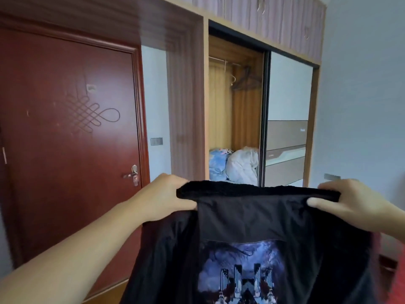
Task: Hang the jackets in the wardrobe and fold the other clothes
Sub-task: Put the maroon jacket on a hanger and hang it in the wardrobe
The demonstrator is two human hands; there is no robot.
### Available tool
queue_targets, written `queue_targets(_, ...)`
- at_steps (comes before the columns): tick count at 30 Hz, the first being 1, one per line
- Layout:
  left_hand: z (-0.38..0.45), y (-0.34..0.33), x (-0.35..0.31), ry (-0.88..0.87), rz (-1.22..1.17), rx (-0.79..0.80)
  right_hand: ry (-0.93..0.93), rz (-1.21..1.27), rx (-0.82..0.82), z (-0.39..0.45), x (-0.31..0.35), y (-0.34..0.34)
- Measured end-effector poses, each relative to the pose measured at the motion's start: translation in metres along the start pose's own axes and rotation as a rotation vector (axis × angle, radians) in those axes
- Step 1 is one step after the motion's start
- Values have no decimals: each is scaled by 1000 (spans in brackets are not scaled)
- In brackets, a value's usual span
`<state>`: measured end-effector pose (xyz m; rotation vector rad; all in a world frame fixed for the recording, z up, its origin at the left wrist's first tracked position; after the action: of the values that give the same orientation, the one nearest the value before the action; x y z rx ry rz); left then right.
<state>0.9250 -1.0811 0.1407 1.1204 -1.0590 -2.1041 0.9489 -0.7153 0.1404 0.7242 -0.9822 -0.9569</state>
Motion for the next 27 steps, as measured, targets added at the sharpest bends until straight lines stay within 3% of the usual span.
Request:
queue_targets(8,97,1,111,136,15,-185,0,232,-167,133,9,-95)
queue_targets(10,134,-7,130,143,-5,-175,-23,336,-185,172,2,-121)
queue_targets(14,221,-19,169,237,-268,-149,-145,589,-179,260,-22,-161)
queue_targets(15,239,-19,181,206,-299,-78,-182,654,-180,279,-27,-167)
queue_targets(17,276,-16,196,211,-251,-76,-215,746,-192,319,-33,-171)
queue_targets(19,315,-17,202,117,-300,-248,-227,760,-217,355,-37,-169)
queue_targets(20,334,-22,201,66,-318,-271,-219,751,-232,374,-41,-168)
queue_targets(23,397,-33,208,131,-371,-216,-215,673,-298,425,-57,-169)
queue_targets(27,484,-52,243,106,-363,-358,-206,521,-332,490,-88,-180)
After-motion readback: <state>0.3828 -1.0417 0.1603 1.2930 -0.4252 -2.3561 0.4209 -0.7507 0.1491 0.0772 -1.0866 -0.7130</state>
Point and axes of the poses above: each hand's wrist, its own z-axis towards the middle knuckle, its own y-axis out of the back of the hand, x = y × z, the point moved 3 cm from there along z, towards the middle knuckle, and after that the axes turned 4 degrees about x, right-handed, at the moved point
